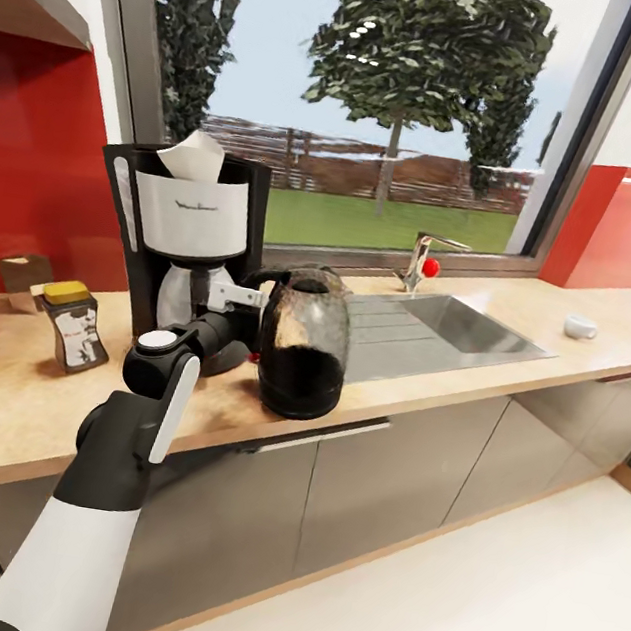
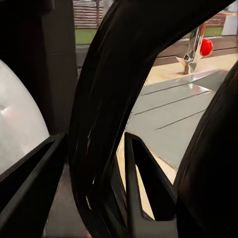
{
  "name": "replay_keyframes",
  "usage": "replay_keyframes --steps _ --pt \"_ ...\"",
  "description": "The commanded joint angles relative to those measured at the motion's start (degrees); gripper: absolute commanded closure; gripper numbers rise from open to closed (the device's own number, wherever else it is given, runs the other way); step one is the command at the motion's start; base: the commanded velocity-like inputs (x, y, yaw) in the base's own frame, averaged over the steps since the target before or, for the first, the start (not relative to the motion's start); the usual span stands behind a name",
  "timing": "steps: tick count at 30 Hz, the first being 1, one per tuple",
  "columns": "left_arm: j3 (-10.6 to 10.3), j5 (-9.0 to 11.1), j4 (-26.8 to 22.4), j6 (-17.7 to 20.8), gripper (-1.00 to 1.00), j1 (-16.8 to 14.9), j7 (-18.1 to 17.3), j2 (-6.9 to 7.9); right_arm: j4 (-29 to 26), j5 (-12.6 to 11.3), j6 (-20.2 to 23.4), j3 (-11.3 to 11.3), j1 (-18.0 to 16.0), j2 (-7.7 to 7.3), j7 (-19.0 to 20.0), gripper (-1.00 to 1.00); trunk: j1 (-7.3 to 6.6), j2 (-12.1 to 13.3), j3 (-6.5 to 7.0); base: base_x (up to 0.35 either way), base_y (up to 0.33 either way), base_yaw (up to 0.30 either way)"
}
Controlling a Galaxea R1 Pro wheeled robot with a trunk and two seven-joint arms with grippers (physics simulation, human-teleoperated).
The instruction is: Set up a coffee station on the kitchen countertop: keep the coffee maker on the countertop, move the bottle of coffee from the kitchen shelf to the counter next to the coffee maker, place a paper coffee filter on top of the coffee maker, put the saucer next to the coffee maker with the coffee cup on the saucer, and place the electric kettle next to the coffee maker.
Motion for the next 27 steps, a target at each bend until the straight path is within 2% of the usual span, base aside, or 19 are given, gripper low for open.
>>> replay_keyframes --steps 1,8,14,21,27 --pt "0.1 -0.6 -0.1 0.2 1.0 -0.1 -0.5 -0.04 0.0 -0.4 -0.2 0.1 0.0 -0.02 0.3 -1.0 -0.01 0.0 -0.05 0.0 -0.059 0.137" --pt "0.1 -0.6 -0.1 0.3 1.0 0.0 -0.5 -0.04 0.0 -0.4 -0.2 0.1 0.0 -0.02 0.3 -1.0 -0.01 0.0 -0.05 -0.022 -0.11 0.193" --pt "0.1 -0.6 -0.1 0.2 1.0 -0.1 -0.5 -0.04 0.0 -0.4 -0.2 0.1 0.0 -0.02 0.3 -1.0 -0.01 0.0 -0.05 -0.059 -0.235 0.044" --pt "0.2 -0.6 -0.1 0.2 1.0 -0.1 -0.5 -0.04 0.0 -0.4 -0.2 0.1 0.0 -0.02 0.3 -1.0 -0.01 0.0 -0.05 -0.011 -0.071 0.114" --pt "0.2 -0.6 -0.1 0.2 1.0 -0.1 -0.5 -0.04 0.1 -0.4 -0.2 0.1 0.0 -0.02 0.3 -1.0 -0.01 0.0 -0.05 0.0 -0.252 0.077"
